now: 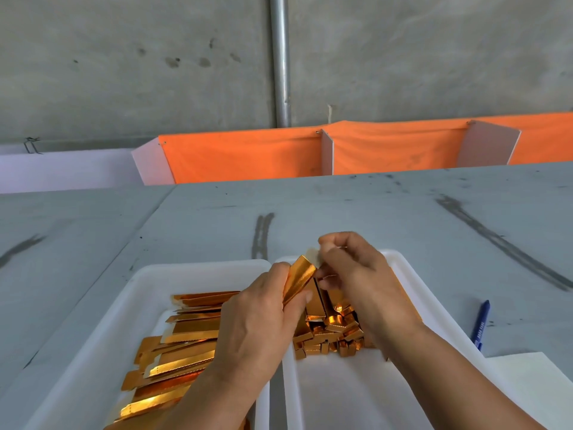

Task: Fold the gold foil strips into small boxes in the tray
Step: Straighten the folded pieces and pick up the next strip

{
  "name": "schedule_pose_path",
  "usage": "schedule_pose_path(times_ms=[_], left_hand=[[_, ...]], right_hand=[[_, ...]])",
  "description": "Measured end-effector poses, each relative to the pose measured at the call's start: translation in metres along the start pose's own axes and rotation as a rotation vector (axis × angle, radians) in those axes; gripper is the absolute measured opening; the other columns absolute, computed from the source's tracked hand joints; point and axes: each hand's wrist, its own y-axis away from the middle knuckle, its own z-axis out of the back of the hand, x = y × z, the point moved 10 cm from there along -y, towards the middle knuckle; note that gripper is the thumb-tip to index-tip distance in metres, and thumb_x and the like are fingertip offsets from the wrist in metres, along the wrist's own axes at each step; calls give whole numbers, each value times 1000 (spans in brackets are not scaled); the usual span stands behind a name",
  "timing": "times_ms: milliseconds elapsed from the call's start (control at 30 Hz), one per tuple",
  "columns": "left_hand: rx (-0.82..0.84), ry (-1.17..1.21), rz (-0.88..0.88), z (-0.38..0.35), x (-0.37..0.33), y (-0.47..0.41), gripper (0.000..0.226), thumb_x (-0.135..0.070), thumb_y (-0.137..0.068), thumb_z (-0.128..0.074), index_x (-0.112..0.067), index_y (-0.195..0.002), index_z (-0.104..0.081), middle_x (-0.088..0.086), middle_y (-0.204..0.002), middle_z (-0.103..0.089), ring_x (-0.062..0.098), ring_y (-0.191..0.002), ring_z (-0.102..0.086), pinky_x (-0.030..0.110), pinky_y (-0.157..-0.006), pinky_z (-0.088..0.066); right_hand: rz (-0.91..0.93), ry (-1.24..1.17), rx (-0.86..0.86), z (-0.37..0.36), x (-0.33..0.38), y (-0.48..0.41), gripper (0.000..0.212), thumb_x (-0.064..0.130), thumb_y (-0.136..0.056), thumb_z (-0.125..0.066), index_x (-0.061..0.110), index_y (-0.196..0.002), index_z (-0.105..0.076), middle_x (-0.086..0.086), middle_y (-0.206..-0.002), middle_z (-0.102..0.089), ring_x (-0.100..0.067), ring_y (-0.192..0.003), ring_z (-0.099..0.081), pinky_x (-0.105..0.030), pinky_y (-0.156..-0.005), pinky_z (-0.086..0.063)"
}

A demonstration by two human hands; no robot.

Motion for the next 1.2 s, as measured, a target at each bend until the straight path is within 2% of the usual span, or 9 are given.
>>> schedule_pose_path(times_ms=[67, 133, 233, 400, 467, 667, 933, 1067, 1200], left_hand=[[-5, 51, 6, 1, -1, 0, 45, -64, -83, -39, -27, -104, -52, -17, -65, -39, 1, -51, -43, 5, -48, -26], [-23, 88, 3, 4, 0, 1, 44, -63, -84, -39, -26, -103, -53, -19, -61, -35, -2, -48, -41, 5, -48, -25], [-15, 102, 1, 5, -1, 0, 43, -61, -84, -42, -24, -103, -54, -19, -59, -33, -3, -47, -39, 6, -47, -22], [16, 93, -11, 2, -1, 1, 38, -61, -85, -43, -28, -102, -50, -17, -64, -41, 0, -53, -45, 6, -48, -28], [17, 80, -15, 0, -1, 0, 37, -60, -86, -44, -28, -104, -49, -16, -69, -45, 3, -57, -49, 7, -50, -32], [40, 75, -26, -2, -3, 0, 41, -59, -86, -45, -24, -106, -52, -15, -72, -48, 5, -59, -50, 7, -51, -33], [43, 169, -59, 2, -7, 1, 42, -59, -86, -46, -23, -107, -55, -17, -69, -43, 2, -54, -46, 7, -51, -30], [48, 181, -73, 2, -10, 1, 47, -62, -85, -42, -23, -108, -55, -18, -71, -45, 2, -56, -48, 5, -50, -32], [58, 186, -63, 0, -8, 1, 48, -64, -84, -40, -25, -109, -54, -23, -67, -38, -4, -53, -45, 6, -49, -34]], right_hand=[[-68, -170, -35, 7, -6, -4, 15, 28, -102, -52, 24, -103, -67, -1, -75, -73, -17, -73, -70, -27, -67, -58], [-169, -349, 4, 2, -14, -5, 22, 21, -103, -49, 11, -104, -68, -7, -73, -72, -17, -65, -70, -24, -56, -57], [-228, -441, 121, -11, -19, -3, 33, 22, -101, -52, 8, -87, -77, -10, -73, -70, -14, -60, -67, -22, -50, -54], [-125, -379, 210, -20, -7, -1, 13, 26, -82, -71, 15, -80, -76, -10, -70, -65, -13, -59, -60, -21, -52, -52], [-93, -332, 204, -20, -5, 0, 7, 20, -84, -72, 16, -79, -75, -10, -69, -64, -13, -57, -59, -20, -53, -51], [-65, -271, 160, -17, -3, 1, 10, 8, -89, -69, 12, -80, -72, -9, -66, -64, -12, -52, -58, -20, -52, -50], [-127, -357, 186, -17, -7, -1, 26, 4, -89, -65, 16, -67, -73, -12, -64, -61, -15, -48, -53, -22, -46, -48], [-133, -364, 174, -15, -8, -2, 26, 1, -89, -63, 14, -68, -70, -13, -60, -59, -16, -46, -52, -22, -43, -47], [-72, -280, 163, -12, -1, -1, 24, 3, -90, -65, 15, -69, -70, -11, -60, -61, -14, -46, -55, -22, -46, -48]])
